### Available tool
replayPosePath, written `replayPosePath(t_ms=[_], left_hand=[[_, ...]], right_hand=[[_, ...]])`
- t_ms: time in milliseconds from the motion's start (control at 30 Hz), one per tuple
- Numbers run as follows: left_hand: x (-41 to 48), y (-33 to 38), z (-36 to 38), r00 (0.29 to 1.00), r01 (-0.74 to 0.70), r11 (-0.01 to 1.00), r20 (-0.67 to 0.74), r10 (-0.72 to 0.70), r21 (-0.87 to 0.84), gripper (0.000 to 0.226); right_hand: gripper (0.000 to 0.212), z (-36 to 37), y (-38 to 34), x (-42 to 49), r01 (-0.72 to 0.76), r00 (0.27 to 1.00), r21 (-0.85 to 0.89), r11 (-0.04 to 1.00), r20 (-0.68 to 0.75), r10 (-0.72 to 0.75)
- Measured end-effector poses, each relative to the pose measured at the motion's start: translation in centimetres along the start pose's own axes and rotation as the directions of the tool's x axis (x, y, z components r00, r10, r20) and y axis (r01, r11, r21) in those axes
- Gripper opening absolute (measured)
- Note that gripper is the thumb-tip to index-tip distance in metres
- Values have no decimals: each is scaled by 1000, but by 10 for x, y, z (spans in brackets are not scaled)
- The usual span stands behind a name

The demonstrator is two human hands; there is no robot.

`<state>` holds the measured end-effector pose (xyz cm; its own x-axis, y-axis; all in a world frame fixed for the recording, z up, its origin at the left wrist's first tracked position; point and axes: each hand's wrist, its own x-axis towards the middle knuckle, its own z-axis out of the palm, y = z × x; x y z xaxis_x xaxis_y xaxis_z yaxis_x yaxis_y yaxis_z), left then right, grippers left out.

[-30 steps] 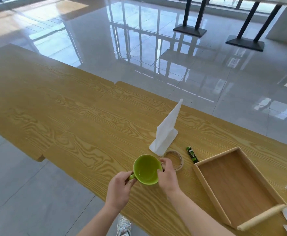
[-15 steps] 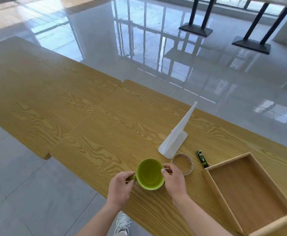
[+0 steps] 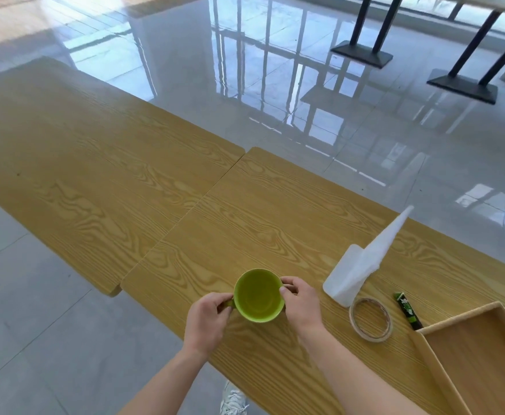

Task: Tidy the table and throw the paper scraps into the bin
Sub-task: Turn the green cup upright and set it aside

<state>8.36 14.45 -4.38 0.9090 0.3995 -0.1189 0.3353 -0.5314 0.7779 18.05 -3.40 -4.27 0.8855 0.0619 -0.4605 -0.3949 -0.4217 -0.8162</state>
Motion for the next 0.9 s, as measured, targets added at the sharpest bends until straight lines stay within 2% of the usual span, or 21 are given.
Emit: replayPosePath(t_ms=[533,900], left_hand=[[62,-57,-71,974,126,992,-188,-124,-4,28],[75,-84,-95,930,211,975,-292,-224,-76,29]], right_hand=[[27,115,-89,66,153,977,-200,968,178,-118],[26,172,-126,91,220,949,-243,945,278,-150]])
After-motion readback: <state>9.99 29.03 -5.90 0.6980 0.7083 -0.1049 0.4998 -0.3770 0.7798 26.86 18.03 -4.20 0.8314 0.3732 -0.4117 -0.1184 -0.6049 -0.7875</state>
